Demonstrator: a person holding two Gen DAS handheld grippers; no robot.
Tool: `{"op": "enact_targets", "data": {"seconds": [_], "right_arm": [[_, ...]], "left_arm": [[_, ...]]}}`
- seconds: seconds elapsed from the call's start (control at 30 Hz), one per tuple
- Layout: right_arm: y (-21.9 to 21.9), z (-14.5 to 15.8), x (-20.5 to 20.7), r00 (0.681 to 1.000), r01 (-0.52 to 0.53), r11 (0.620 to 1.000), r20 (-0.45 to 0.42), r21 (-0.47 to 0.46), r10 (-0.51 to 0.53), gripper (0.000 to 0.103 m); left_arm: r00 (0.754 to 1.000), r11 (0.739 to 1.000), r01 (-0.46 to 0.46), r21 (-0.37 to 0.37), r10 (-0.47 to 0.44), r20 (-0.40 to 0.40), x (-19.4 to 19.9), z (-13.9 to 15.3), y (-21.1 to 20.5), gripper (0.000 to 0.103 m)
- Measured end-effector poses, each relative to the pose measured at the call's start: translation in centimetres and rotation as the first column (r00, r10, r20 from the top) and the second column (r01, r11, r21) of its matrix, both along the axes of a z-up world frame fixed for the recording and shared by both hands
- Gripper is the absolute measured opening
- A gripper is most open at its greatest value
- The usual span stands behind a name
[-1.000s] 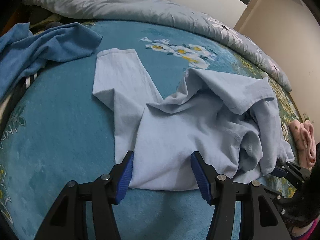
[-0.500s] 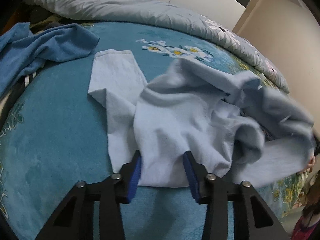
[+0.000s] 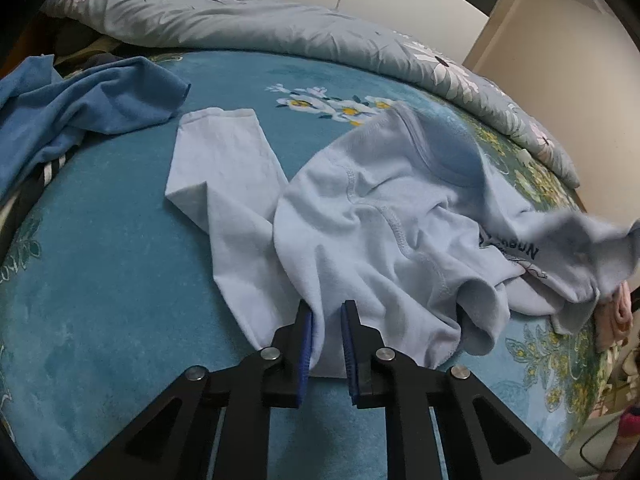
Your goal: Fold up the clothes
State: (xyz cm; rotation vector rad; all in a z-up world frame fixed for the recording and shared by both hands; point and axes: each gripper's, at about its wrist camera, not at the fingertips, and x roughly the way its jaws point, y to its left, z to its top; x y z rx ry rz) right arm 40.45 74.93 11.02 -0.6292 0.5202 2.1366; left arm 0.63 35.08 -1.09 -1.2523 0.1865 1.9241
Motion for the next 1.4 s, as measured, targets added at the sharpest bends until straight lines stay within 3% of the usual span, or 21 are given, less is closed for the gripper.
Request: {"op": "enact_targets", "data": {"seconds": [0.13, 0.27, 0.37, 0.43, 0.47, 0.53, 0.6, 0.7, 0.8, 0.93, 0.97, 1.03, 1.13, 1.27, 1.37, 1.4], "right_arm": [[2.9, -2.4, 1.3, 0.996, 0.063, 0.995, 0.06, -0.073, -0.059, 0.002], [3.3, -2.8, 1.3, 0.997, 0.042, 0.991, 0.064, -0.125, -0.034, 0.003], [1.6, -1.2, 0.8, 0.989, -0.015, 0.998, 0.143, -0.055, 0.023, 0.008], [0.1, -0.1, 0.8, 0.978, -0.01, 1.0, 0.207, 0.015, 0.007, 0.027], [-0.8, 0.5, 0.7, 0.975, -0.02, 0.999, 0.223, 0.046, 0.009, 0.029], [-3.1, 1.2, -0.6, 0.97, -0.135, 0.988, 0.213, 0.076, 0.116, 0.036], [-5.5, 0.5, -4.1, 0.932, -0.311, 0.95, 0.21, 0.037, 0.296, 0.043], [-8.9, -1.8, -10.4, 0.835, -0.511, 0.859, 0.222, -0.025, 0.503, 0.044], [-11.7, -4.7, -15.5, 0.732, -0.627, 0.775, 0.283, -0.077, 0.62, 0.044], [-12.6, -6.4, -18.6, 0.662, -0.676, 0.732, 0.364, -0.089, 0.655, 0.044], [-12.6, -6.6, -18.9, 0.657, -0.675, 0.733, 0.382, -0.086, 0.65, 0.044], [-12.4, -6.8, -19.5, 0.647, -0.674, 0.735, 0.416, -0.08, 0.639, 0.044], [-12.5, -7.1, -19.9, 0.627, -0.685, 0.724, 0.44, -0.081, 0.643, 0.044], [-13.4, -8.2, -20.9, 0.57, -0.716, 0.695, 0.524, -0.061, 0.633, 0.044], [-12.9, -8.1, -21.4, 0.603, -0.688, 0.726, 0.545, -0.015, 0.582, 0.043], [-12.5, -7.9, -21.4, 0.623, -0.67, 0.743, 0.54, -0.005, 0.565, 0.029]], "left_arm": [[1.0, 1.0, 0.006, 0.003, -0.006, 0.01, -0.7, 0.3, 0.0, 0.016], [1.0, 1.0, 0.013, 0.018, -0.013, 0.017, -2.0, 1.3, 0.2, 0.017], [0.999, 0.999, 0.042, -0.001, -0.042, -0.009, -3.0, 1.9, 1.3, 0.028], [0.998, 0.999, 0.053, -0.014, -0.053, -0.021, -3.8, 2.0, 2.1, 0.038], [0.998, 0.998, 0.052, -0.018, -0.052, -0.023, -4.1, 1.9, 2.4, 0.043], [0.998, 0.998, 0.054, -0.023, -0.054, -0.02, -5.0, 1.4, 3.8, 0.045], [0.998, 0.998, 0.063, -0.017, -0.063, -0.011, -5.5, 0.9, 5.1, 0.046], [0.995, 0.995, 0.084, -0.051, -0.087, -0.042, -5.7, 0.2, 7.0, 0.046], [0.985, 0.981, 0.141, -0.131, -0.152, -0.08, -5.2, -0.3, 8.5, 0.047], [0.95, 0.948, 0.216, -0.233, -0.259, -0.173, -4.7, -0.7, 10.2, 0.053], [0.943, 0.941, 0.224, -0.254, -0.275, -0.188, -4.8, -1.0, 10.6, 0.054], [0.951, 0.946, 0.225, -0.231, -0.265, -0.16, -5.7, -1.1, 11.0, 0.054], [0.967, 0.958, 0.228, -0.173, -0.244, -0.076, -7.0, -1.3, 10.9, 0.054], [0.972, 0.968, 0.229, -0.106, -0.233, -0.02, -7.7, -1.6, 10.2, 0.054], [0.972, 0.968, 0.231, -0.094, -0.233, -0.014, -7.7, -1.5, 10.1, 0.054], [0.972, 0.969, 0.231, -0.092, -0.233, -0.012, -7.6, -1.5, 10.1, 0.054]]}}
